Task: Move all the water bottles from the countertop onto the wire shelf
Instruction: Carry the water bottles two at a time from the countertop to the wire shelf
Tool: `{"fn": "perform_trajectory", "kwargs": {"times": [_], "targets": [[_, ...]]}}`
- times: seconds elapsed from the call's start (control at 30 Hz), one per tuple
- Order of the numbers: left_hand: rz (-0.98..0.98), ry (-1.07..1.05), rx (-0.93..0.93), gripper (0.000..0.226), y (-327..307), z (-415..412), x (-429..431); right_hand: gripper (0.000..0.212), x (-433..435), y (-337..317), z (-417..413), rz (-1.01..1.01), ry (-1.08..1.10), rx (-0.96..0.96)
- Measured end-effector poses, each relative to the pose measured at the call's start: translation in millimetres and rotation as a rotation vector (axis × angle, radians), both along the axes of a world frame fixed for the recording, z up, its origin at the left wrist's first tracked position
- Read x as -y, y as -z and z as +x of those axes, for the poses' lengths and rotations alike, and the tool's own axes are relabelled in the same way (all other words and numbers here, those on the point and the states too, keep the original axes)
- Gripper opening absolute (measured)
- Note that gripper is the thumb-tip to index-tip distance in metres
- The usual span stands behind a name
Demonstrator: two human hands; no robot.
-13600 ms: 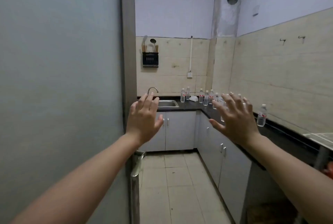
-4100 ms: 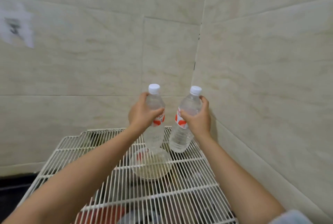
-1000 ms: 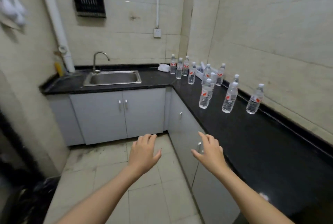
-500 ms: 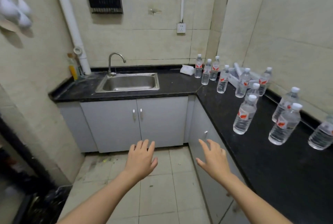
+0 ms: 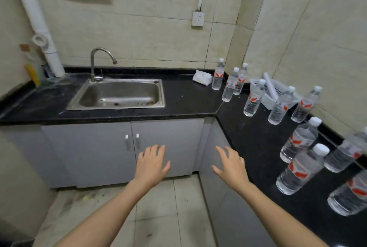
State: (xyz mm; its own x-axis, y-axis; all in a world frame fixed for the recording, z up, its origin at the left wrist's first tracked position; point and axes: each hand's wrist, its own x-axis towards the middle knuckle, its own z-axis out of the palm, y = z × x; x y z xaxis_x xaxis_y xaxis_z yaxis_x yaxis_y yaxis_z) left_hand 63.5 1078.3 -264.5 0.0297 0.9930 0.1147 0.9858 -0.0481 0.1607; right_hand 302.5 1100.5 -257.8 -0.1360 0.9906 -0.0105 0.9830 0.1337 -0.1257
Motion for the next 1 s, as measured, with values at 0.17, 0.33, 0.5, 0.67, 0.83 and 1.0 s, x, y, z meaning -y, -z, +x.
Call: {"fn": "perform_trajectory", "kwargs": {"times": [0.17,0.33,0.5,0.67,0.83,1.0], "targets": [[0.098,0.071,0.075,0.056,-7.5,-9.3,-114.7,0.068,-86.1,-14.6,-4.7,0.027,0.136,-0.055],[-0.005,0.158,0.059,0.054,-2.2,1.7,-196.6,0.068,-149.1,-19.3,4.0,0.019,0.227,-0.066],[-0.031,0.224,0.100,0.055,3.9,23.5,-266.3,0.069,-212.4,-10.2,21.0,0.008,0.285,-0.081],[0.052,0.279,-0.028,0.050,-8.2,49.7,-358.1,0.069,-300.1,-7.5,43.4,0.054,0.300,-0.129],[0.000,0.233,0.061,0.054,-21.7,86.2,-449.9,0.071,-395.3,-14.1,70.3,0.076,0.334,-0.221],[0.044,0.204,0.114,0.058,-18.9,118.0,-518.1,0.077,-471.2,-23.5,96.1,0.126,0.393,-0.369]]}}
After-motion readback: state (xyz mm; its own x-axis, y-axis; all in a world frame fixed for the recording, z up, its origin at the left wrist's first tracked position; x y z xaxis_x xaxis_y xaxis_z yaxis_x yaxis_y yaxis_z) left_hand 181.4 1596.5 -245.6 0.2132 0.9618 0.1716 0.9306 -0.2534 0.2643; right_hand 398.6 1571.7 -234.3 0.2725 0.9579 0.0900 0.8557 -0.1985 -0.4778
